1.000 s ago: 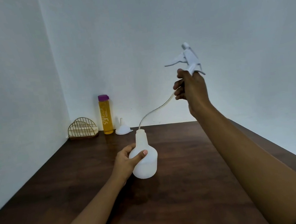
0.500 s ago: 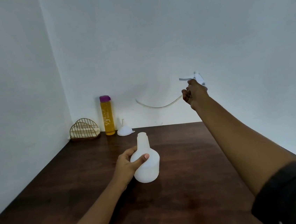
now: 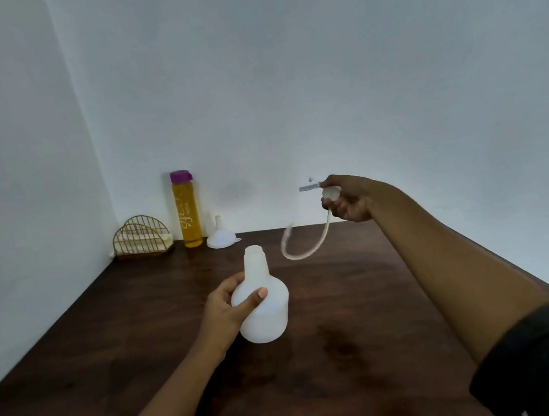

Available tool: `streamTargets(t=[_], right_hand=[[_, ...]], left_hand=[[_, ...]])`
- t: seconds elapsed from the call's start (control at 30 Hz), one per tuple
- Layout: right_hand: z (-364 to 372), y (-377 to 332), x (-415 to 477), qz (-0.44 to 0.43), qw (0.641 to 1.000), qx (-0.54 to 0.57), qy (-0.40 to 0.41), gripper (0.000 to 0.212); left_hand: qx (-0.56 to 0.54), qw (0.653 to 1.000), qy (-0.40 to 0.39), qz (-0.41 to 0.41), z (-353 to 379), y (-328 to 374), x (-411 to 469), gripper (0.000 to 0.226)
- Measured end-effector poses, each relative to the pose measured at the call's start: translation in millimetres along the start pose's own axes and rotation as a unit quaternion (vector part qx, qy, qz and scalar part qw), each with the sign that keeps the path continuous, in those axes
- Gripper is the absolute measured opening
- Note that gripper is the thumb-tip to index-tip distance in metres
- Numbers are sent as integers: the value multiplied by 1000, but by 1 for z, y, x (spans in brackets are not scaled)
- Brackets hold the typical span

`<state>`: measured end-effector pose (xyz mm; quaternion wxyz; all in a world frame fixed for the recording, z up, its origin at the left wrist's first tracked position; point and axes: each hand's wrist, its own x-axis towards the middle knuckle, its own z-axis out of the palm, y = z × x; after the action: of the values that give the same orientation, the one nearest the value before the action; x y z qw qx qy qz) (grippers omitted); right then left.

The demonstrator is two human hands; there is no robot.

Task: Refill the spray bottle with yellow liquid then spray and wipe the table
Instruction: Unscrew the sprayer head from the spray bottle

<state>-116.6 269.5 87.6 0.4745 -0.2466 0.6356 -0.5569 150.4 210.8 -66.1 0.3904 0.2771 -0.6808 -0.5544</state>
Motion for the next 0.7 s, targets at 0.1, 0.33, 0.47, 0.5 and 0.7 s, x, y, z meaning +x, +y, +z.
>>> streamTargets(t=[0.1, 0.33, 0.47, 0.5, 0.7], right_hand=[[-12, 10, -5, 50, 992, -111, -29, 22], [-34, 62, -8, 141, 956, -248, -65, 20], [-50, 86, -5, 169, 948, -268, -39, 19], [-54, 90, -4, 173, 947, -269, -29, 19], [-69, 104, 0, 194, 942, -274, 4, 22]], left_hand=[[1, 1000, 4, -3, 2, 2, -1, 51], [12, 1000, 15, -7, 2, 0, -1, 63], [18, 1000, 22, -9, 3, 1, -1, 75], [20, 999, 25, -9, 3, -1, -1, 71], [22, 999, 34, -15, 4, -3, 1, 51]])
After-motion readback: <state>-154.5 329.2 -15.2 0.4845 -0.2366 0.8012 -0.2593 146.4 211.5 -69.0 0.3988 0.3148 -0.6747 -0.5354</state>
